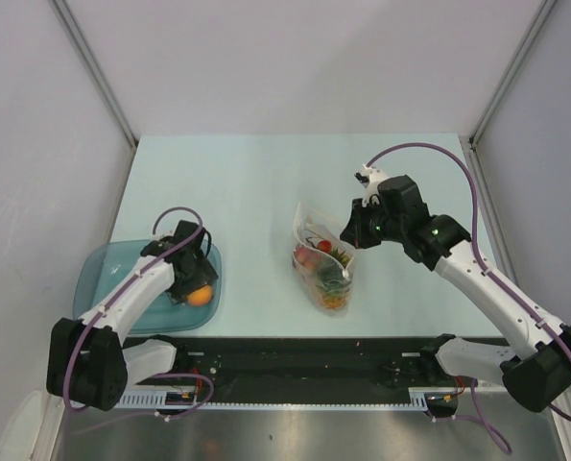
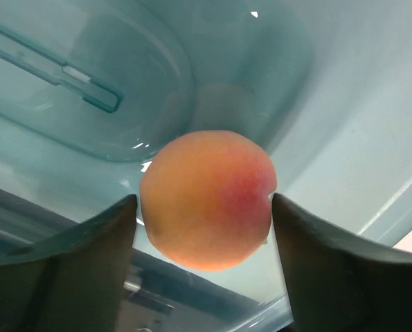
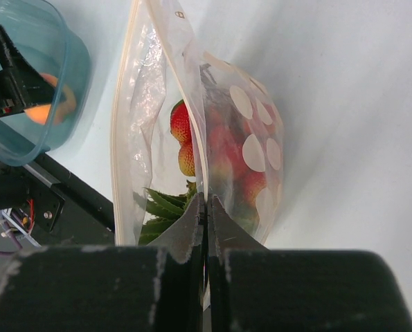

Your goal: Open the zip-top bag and remove the fake food

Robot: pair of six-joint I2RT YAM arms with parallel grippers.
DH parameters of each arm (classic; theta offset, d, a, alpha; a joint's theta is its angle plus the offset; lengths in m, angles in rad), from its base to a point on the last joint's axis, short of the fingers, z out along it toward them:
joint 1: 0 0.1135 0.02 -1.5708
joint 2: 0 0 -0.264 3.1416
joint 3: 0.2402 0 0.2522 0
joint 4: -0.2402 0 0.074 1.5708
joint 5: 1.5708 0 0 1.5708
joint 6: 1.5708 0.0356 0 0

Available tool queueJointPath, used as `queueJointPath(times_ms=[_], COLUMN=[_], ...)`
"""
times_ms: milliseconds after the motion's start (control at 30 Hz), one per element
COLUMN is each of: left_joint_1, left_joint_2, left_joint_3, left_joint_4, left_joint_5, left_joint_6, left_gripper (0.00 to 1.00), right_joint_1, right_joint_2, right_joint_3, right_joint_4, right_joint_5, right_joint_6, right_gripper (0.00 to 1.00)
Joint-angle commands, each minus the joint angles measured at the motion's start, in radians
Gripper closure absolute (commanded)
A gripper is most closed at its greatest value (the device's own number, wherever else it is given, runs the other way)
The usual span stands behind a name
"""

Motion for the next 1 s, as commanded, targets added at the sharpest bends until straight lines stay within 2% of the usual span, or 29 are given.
queueJointPath(times_ms=[0, 67, 200, 267, 300, 367, 400, 467, 500, 567, 633, 767, 867, 967], left_joint_1=[0.012, 0.012, 0.012, 0.012, 0.012, 0.01, 0.01, -0.002, -0.013, -0.082, -0.151, -0.327, -0.424, -0.504], left_joint_2=[-0.032, -0.054, -0.117, -0.159, -0.175, -0.228, -0.249, -0.279, -0.299, -0.295, -0.257, -0.148, -0.007, 0.122], left_joint_3=[0.002, 0.02, 0.092, 0.141, 0.157, 0.175, 0.172, 0.14, 0.122, 0.106, 0.17, 0.299, 0.436, 0.569], left_joint_4=[0.023, -0.004, -0.05, -0.047, -0.038, 0.031, 0.079, 0.266, 0.437, 0.546, 0.575, 0.629, 0.612, 0.547], left_joint_5=[0.037, 0.039, 0.052, 0.092, 0.109, 0.188, 0.238, 0.395, 0.448, 0.509, 0.479, 0.502, 0.582, 0.606], left_joint_6=[-0.036, -0.037, -0.039, -0.016, -0.01, 0.007, 0.019, 0.029, 0.032, 0.033, 0.059, 0.231, 0.338, 0.423], left_gripper=[0.12, 0.05, 0.04, 0.08, 0.14, 0.19, 0.24, 0.27, 0.3, 0.33, 0.36, 0.36, 0.38, 0.47], right_joint_1=[-0.001, -0.001, 0.0, -0.001, -0.001, -0.001, -0.001, -0.001, -0.001, -0.001, -0.001, -0.003, -0.003, -0.003], right_joint_2=[-0.028, -0.024, -0.013, -0.01, -0.01, -0.004, -0.001, -0.001, 0.001, -0.001, -0.001, -0.001, -0.002, -0.002], right_joint_3=[0.005, 0.005, 0.013, 0.017, 0.022, 0.028, 0.036, 0.039, 0.04, 0.042, 0.043, 0.048, 0.051, 0.059], right_joint_4=[0.013, 0.016, 0.019, 0.02, 0.02, 0.019, 0.017, 0.016, 0.013, 0.014, 0.014, 0.007, 0.003, -0.003], right_joint_5=[0.003, -0.002, -0.008, -0.011, -0.011, -0.017, -0.019, -0.022, -0.022, -0.02, -0.02, -0.02, -0.022, -0.023], right_joint_6=[0.0, 0.003, 0.003, 0.003, 0.003, 0.003, 0.003, 0.003, 0.003, 0.003, 0.003, 0.001, 0.0, -0.002], right_gripper=[1.0, 1.0, 1.0, 1.0, 1.0, 1.0, 1.0, 1.0, 1.0, 1.0, 1.0, 1.0, 1.0, 1.0])
